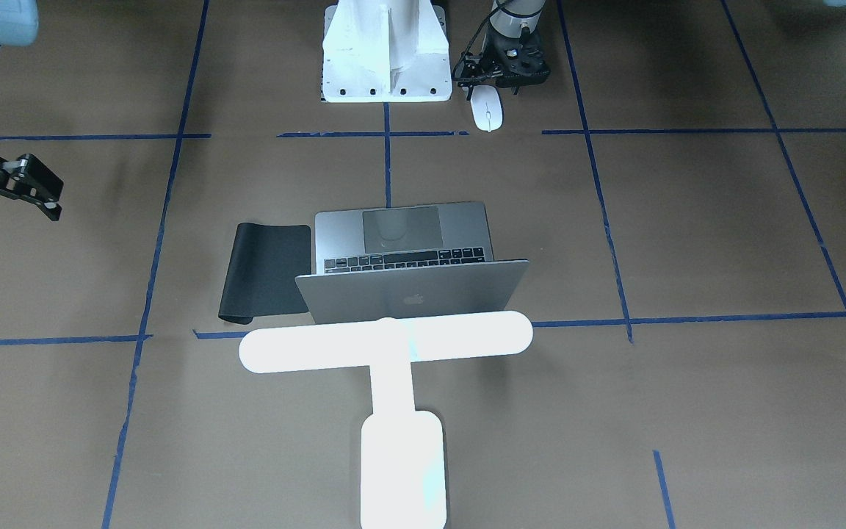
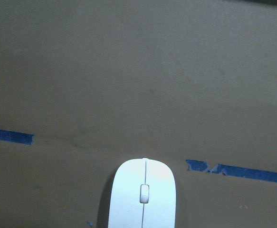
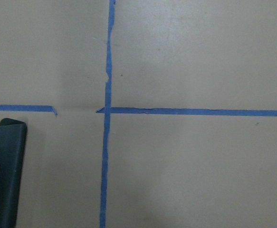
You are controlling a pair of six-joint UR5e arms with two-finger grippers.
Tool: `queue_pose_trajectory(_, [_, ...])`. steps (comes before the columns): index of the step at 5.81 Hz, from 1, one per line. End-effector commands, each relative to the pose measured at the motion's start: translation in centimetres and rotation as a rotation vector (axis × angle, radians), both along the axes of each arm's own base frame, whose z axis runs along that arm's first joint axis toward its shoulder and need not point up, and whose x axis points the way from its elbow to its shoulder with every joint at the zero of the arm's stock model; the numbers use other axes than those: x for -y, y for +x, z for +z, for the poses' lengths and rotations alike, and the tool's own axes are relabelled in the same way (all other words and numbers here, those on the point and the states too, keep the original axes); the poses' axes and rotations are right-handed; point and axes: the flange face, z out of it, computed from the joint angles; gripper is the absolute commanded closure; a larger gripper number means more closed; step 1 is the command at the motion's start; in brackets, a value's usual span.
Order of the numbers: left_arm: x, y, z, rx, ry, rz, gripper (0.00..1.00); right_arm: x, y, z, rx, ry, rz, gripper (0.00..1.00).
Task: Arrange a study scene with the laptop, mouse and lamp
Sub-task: 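Grasp the white mouse with the left gripper while the right arm withdraws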
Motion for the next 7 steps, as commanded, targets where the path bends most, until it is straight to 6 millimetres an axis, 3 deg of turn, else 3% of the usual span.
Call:
queue_pose_trajectory(1, [-0.9,1.8,1.2,0.03,-0.004,0.022,0.0,-0.6,2.6,-0.5,-0.028,-0.008,-0.015,0.0])
queue_pose_trajectory(4, [-1.2,2.3,1.4,0.033,-0.003,0.031,0.0,-0.8,2.7,-0.7,-0.018,-0.014,-0.018,0.0])
queue_pose_trajectory(7, [-1.0,4.0,1.6,-0.001,0.002,0.03,0.0,-1.0,2.7,-0.9,-0.016,-0.008,-0.018,0.0])
